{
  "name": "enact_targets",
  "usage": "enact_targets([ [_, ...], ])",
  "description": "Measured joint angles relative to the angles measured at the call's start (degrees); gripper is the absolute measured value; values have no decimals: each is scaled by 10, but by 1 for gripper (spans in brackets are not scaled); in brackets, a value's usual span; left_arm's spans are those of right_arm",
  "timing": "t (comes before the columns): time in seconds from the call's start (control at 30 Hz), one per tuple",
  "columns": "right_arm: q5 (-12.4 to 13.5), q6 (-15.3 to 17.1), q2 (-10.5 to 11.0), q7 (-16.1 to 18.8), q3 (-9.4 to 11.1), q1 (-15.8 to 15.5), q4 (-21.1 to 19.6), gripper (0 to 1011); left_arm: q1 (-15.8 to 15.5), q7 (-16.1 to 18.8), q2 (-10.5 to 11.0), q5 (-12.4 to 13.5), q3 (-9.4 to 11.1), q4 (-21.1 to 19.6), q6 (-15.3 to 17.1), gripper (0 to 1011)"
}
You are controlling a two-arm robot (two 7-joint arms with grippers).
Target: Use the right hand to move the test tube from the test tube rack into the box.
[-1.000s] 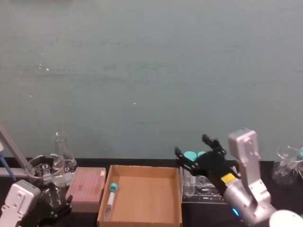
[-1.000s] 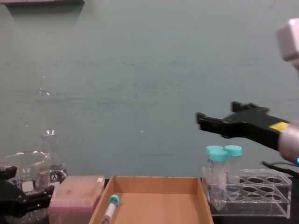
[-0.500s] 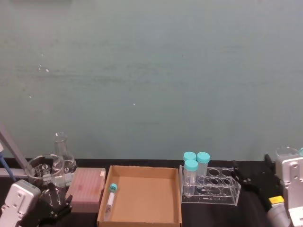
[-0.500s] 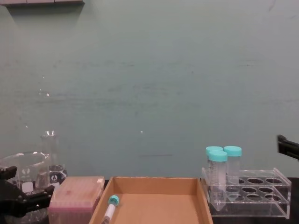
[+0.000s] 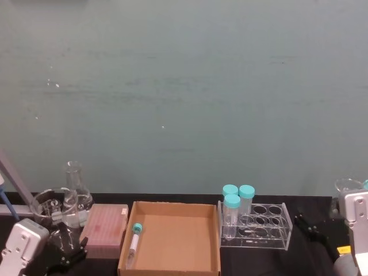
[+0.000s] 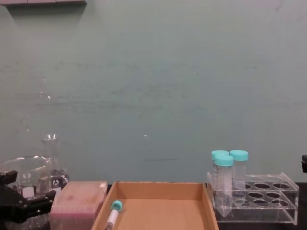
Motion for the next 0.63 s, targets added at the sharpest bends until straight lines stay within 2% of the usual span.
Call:
enact_targets([
  [0.63, 1, -7, 1, -2, 0, -1, 0, 1002, 0, 0, 0, 0, 0, 0, 0, 1000],
])
